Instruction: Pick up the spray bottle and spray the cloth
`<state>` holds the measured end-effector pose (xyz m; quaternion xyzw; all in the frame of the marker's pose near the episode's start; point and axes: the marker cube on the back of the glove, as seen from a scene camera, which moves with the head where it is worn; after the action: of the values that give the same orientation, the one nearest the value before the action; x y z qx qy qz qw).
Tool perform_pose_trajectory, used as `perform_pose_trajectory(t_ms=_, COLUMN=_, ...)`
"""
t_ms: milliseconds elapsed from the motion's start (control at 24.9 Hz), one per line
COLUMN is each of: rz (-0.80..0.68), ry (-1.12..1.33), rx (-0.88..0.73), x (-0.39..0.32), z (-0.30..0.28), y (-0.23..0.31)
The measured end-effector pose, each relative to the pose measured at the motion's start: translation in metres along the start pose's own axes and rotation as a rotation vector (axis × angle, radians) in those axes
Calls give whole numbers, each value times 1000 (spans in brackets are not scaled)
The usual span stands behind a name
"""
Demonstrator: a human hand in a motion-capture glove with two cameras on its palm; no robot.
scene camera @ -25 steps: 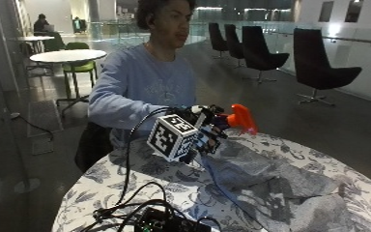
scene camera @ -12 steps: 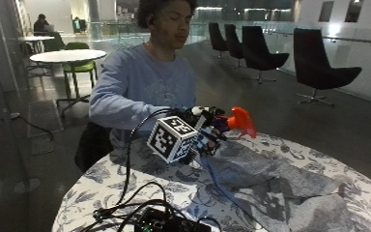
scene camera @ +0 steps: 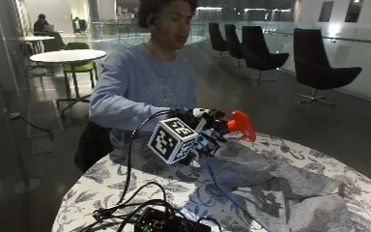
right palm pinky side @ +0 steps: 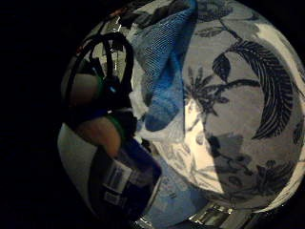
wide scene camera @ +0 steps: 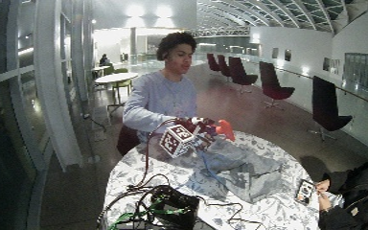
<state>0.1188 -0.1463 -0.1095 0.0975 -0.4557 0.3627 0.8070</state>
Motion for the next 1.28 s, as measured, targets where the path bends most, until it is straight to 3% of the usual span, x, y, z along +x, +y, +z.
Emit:
perform_pose_trajectory(t_ms=201, rz=-79, ry=3, rx=1, x=-7, z=10, y=4)
perform_pose_trajectory(t_ms=522, rz=-561, ry=-96, rx=-70, x=-61, z=75, y=1)
perform_pose_trajectory(t_ms=722, rz=-773, ry=-145, rx=-115, x=-84, z=142, y=-20)
perform_pose_trajectory(t_ms=1044, rz=-866, ry=64, rx=-262, x=-49, z=229, y=-69)
perform_pose_trajectory(t_ms=1284, rz=-836, ry=15, rx=-242, x=-40, z=263, y=-90)
